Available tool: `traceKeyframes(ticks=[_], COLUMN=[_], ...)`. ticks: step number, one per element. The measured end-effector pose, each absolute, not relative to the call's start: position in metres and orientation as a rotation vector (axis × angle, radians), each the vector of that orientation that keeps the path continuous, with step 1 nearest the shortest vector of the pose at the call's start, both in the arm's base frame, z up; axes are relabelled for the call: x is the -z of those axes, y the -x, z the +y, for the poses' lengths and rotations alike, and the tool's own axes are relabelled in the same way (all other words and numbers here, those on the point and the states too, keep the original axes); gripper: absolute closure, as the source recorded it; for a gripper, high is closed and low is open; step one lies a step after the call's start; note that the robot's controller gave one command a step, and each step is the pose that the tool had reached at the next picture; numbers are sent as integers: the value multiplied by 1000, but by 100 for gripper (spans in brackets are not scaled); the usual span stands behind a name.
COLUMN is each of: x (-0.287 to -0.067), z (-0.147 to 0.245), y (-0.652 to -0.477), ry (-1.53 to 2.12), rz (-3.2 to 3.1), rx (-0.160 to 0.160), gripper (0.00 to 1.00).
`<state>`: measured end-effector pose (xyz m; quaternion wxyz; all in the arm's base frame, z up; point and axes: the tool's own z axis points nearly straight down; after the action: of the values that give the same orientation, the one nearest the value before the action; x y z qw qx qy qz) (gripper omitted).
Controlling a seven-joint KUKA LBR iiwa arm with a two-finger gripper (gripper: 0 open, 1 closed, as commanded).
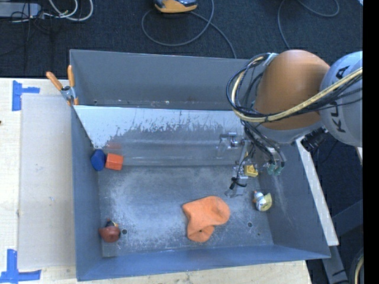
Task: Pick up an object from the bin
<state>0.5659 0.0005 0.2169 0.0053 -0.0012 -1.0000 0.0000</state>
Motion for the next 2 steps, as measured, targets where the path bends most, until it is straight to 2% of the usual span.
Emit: traceKeyframes(ticks=[1,2], x=[-222,-200], z=[1,-3], y=[-567,-549], ry=[4,-168], rz=[-3140,-3143], rx=[0,0], gripper=[0,0])
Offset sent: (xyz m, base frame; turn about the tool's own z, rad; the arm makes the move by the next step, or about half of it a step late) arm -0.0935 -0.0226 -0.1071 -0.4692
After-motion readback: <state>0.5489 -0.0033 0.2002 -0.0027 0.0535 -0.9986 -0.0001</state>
